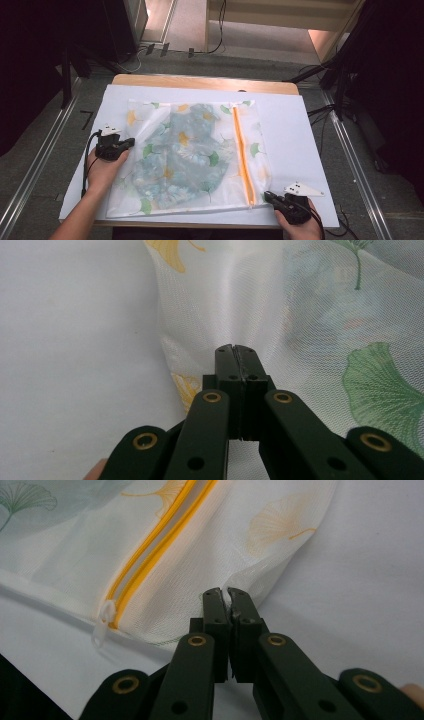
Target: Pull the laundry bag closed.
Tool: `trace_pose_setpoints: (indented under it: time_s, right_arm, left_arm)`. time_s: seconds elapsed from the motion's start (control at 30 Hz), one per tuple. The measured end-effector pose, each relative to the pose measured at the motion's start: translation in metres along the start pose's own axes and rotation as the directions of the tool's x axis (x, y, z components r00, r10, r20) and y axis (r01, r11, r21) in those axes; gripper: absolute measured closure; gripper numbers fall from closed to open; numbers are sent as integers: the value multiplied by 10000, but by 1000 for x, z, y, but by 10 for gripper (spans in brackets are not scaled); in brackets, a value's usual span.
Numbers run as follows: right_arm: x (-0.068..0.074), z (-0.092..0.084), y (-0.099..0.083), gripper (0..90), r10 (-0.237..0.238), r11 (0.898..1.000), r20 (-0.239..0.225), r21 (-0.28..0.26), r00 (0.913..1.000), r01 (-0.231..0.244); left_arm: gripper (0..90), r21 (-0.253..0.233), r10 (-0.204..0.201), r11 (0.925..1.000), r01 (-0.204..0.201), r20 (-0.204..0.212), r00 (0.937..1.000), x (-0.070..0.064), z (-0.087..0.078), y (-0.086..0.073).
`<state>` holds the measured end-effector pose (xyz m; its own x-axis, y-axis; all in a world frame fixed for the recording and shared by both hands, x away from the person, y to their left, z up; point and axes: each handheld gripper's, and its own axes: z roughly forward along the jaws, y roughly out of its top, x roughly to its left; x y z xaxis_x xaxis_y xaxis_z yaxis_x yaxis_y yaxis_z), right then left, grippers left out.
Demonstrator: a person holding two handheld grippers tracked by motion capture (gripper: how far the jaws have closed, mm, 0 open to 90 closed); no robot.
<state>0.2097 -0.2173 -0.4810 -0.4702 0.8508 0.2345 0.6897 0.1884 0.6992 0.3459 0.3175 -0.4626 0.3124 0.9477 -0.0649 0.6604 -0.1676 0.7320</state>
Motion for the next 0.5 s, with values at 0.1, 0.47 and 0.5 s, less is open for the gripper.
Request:
trace_pose_setpoints:
  time_s: [0.1,0.47,0.5]
  right_arm:
    - [0,0,0,894,-19,10000,-104,39,9999,20]
    - [6,-6,-5,896,91,9995,-409,308,9991,-78]
    - [6,-6,-5,896,91,9995,-409,308,9991,-78]
  left_arm:
    - [900,-156,17,9999,-19,-103,9999,1,0,1]
    - [900,-312,-95,9995,92,-97,9999,4,1,2]
    - [900,-290,-59,9996,56,-92,9999,5,1,1]
